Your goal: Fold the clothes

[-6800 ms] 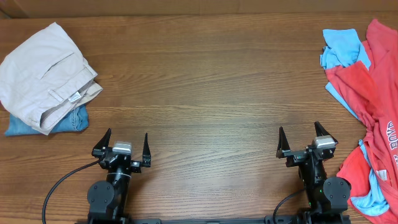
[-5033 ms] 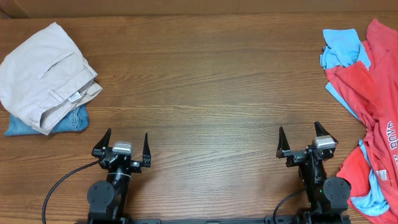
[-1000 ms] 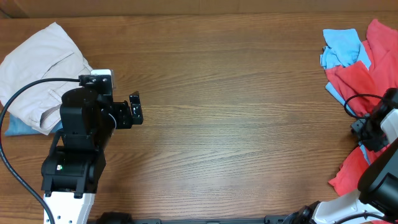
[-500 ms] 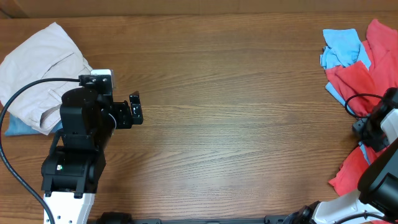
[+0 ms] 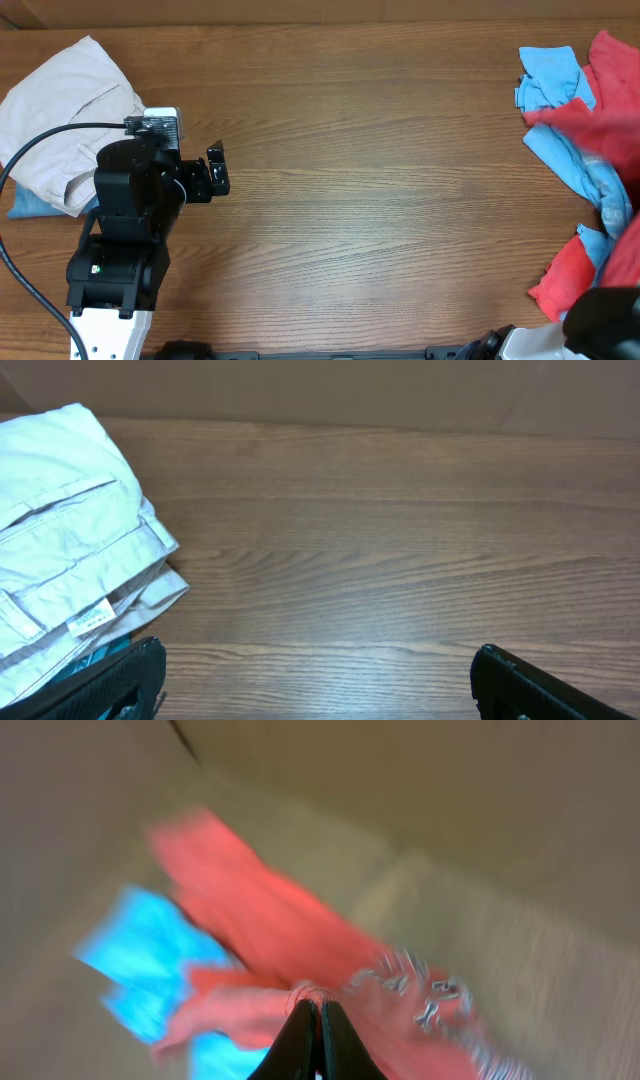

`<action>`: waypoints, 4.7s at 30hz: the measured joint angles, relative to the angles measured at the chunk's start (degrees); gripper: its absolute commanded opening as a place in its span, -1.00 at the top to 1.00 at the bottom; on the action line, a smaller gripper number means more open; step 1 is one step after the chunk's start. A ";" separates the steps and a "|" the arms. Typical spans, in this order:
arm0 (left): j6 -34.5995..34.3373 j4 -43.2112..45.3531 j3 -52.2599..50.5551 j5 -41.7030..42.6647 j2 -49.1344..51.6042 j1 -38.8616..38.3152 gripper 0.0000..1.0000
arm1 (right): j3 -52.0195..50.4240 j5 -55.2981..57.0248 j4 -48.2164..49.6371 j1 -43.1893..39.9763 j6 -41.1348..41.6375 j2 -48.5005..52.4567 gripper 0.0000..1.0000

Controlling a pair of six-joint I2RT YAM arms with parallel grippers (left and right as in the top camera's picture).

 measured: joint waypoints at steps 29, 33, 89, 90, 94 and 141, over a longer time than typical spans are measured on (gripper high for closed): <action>0.00 0.92 0.00 0.00 0.00 0.00 -1.00 | 26.99 -33.48 14.23 0.17 -8.15 -0.94 0.92; -0.02 1.01 0.00 0.00 0.00 0.00 -1.00 | 26.99 -39.01 12.20 3.19 -8.57 -0.92 0.92; -0.63 10.73 0.07 2.97 15.82 -3.61 -1.00 | 27.32 -8.57 4.24 49.77 -12.02 30.08 -0.40; -0.66 11.34 0.09 3.08 17.16 -4.59 -1.00 | 27.32 -7.93 1.11 48.37 -10.88 30.08 -0.41; -0.66 12.20 0.26 3.34 21.94 -7.76 -1.00 | 27.32 -6.97 -8.94 44.96 -7.58 30.08 -0.47; -12.50 23.28 27.52 16.94 33.62 -7.52 0.92 | 26.82 -14.34 -36.65 30.62 -7.17 30.03 -0.38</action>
